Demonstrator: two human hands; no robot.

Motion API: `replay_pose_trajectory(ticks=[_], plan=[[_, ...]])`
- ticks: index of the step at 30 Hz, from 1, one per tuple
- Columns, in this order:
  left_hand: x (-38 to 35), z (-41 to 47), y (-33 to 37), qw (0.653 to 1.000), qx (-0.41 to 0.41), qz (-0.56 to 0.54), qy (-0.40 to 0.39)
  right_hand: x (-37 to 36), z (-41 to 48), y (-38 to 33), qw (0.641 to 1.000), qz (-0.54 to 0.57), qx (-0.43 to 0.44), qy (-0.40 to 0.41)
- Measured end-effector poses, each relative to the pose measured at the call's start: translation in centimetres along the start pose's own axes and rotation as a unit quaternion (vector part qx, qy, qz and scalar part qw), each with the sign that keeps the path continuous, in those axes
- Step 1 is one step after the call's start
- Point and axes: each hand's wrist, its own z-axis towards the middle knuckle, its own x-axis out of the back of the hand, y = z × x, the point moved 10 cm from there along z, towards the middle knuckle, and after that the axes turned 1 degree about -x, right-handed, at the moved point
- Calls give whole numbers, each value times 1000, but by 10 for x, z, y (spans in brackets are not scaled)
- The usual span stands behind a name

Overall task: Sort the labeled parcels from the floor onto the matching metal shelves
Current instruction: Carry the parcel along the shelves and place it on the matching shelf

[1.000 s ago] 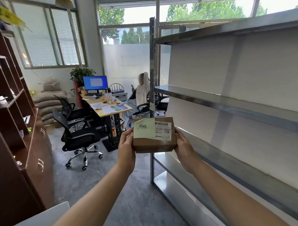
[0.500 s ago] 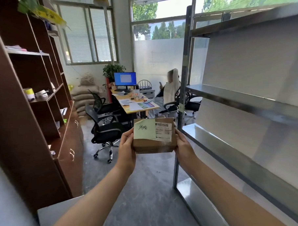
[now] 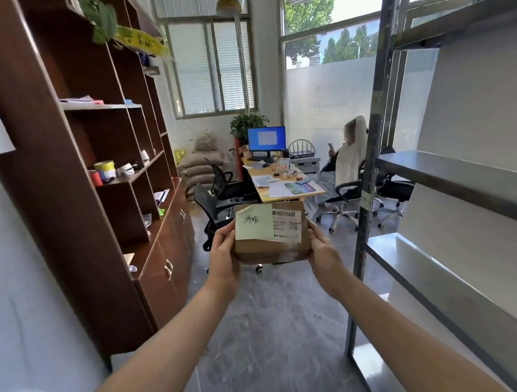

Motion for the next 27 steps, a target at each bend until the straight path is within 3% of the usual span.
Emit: replay_pose_trajectory(ticks=[18, 27], plan=[[17, 69, -26, 998, 18, -27, 53, -10, 87, 44, 999, 9, -30, -35], [39, 139, -16, 999, 21, -36, 34, -44, 145, 50, 1000, 2, -20, -20]])
